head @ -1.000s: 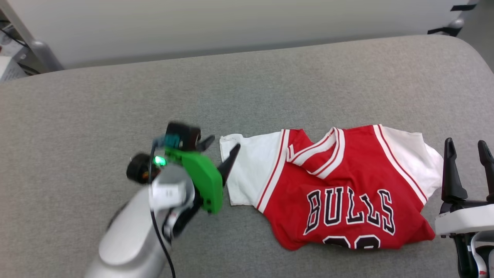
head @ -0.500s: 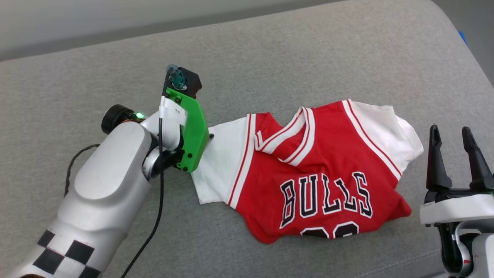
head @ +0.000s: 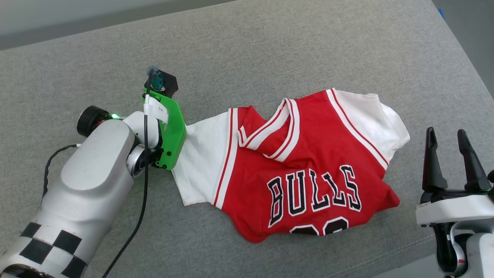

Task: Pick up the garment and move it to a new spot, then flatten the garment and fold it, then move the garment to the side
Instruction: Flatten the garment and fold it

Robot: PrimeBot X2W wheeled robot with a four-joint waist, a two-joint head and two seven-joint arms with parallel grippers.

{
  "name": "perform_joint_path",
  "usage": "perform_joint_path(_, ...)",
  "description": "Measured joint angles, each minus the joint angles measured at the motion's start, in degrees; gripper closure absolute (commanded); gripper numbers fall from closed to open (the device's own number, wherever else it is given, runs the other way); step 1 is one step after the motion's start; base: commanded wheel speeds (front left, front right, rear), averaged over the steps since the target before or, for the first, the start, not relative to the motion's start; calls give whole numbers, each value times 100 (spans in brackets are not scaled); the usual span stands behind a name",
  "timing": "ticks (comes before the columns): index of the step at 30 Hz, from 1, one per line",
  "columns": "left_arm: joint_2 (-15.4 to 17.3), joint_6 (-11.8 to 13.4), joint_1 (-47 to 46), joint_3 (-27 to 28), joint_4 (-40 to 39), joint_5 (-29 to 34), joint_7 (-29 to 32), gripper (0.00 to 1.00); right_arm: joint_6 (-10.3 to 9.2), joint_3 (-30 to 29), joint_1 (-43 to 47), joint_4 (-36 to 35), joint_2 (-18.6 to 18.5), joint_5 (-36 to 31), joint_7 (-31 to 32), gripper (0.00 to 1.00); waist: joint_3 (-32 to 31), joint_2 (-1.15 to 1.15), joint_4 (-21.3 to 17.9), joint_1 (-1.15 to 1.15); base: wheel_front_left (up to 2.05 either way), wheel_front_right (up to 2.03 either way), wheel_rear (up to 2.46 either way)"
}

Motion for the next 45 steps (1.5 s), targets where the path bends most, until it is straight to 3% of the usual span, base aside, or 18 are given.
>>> perform_joint_path(7,-10,-23,39,116,222,-371,-511,100,0,-57,-9,-16,-41,-11,31,0,-113,0,127,0,0,0,0)
perform_joint_path(8,81,36,112,437,334,-535,-945,100,0,-107,-8,-43,-79,-19,108,0,-190,0,244,0,0,0,0)
perform_joint_path(17,516,196,485,998,177,-827,-1728,100,0,-302,97,-125,-193,-70,435,0,-469,0,748,0,0,0,0)
perform_joint_path(25,756,554,1763,1402,-622,-1283,-2070,100,0,-381,250,-168,-221,-89,801,0,-724,0,1287,0,0,0,0)
perform_joint_path(35,686,1148,3068,1515,-2060,-1482,-2425,100,0,-479,343,-168,-223,-120,1228,0,-970,0,1698,-1,0,0,0)
perform_joint_path(37,706,1261,3077,1529,-2228,-1335,-2621,0,0,-477,358,-170,-223,-121,1270,0,-990,0,1728,-1,0,0,0)
perform_joint_path(45,702,1551,3140,1688,-2892,-1004,-3395,0,0,-498,465,-207,-222,-120,1376,0,-1081,0,1779,0,0,0,0)
